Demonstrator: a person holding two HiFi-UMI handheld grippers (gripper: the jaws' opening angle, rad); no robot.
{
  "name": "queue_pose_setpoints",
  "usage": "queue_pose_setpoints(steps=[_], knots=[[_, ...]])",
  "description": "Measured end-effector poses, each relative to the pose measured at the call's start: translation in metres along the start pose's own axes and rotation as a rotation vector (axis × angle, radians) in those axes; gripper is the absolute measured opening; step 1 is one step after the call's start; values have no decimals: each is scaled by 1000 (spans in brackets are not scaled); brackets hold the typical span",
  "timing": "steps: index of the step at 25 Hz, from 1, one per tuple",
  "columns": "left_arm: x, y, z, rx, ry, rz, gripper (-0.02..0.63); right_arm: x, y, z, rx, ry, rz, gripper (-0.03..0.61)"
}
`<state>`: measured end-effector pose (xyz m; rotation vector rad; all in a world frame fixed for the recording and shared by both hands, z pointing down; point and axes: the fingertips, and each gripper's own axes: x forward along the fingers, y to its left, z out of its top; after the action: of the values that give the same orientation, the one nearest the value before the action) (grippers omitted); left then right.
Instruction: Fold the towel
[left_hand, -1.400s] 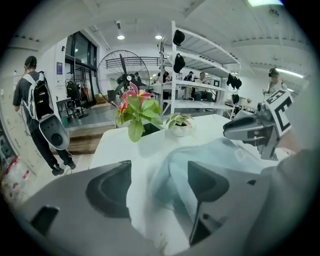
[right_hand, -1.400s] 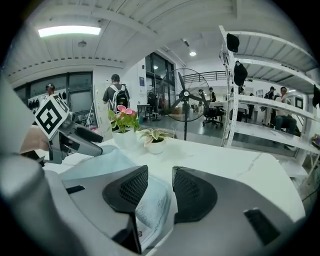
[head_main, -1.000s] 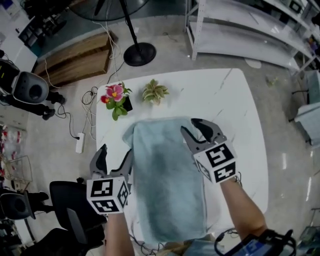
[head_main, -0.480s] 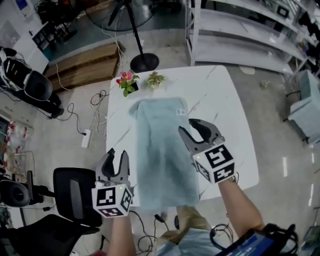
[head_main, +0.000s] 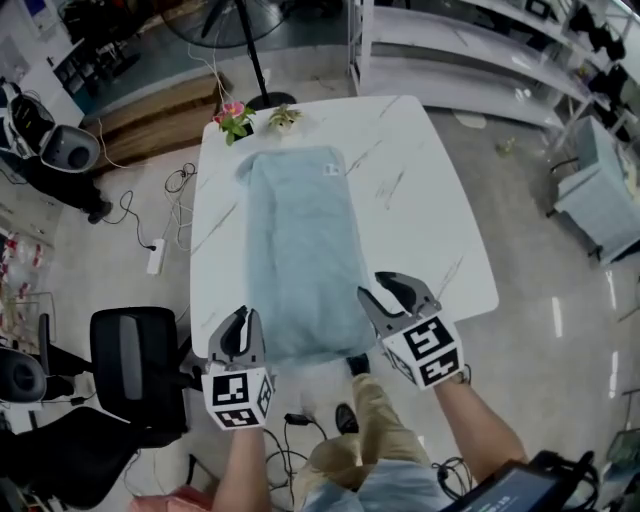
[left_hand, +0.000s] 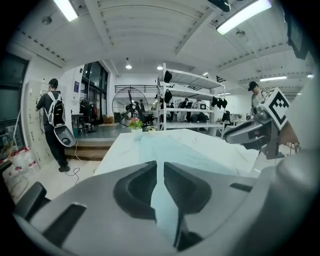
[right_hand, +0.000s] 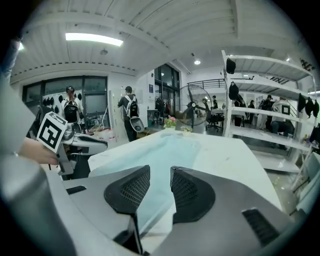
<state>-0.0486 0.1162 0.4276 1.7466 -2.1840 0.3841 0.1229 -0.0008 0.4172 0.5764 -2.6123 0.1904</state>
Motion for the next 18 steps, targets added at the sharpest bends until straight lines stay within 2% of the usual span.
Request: queue_pose_setpoints(steps=[4,8,10,11,14,18], knots=[[6,-6,-35,31,67,0,49,-4,16,-50,34,66,31,146],[19,-5,-54,72,127,20,58,6,20,-71,28,78,46,146],[27,-6,-63,88,175,17,57,11,19,-77,7,91,40,140],[31,-7,-65,101,201,14,58,13,19,-79,-10,104,33,115],[40,-9,-72,145,283,6,43,20,20,-87,-55,189,38,78],[47,-9,-75,119,349,-35,37,27,21,-96,-131,286,69,52]])
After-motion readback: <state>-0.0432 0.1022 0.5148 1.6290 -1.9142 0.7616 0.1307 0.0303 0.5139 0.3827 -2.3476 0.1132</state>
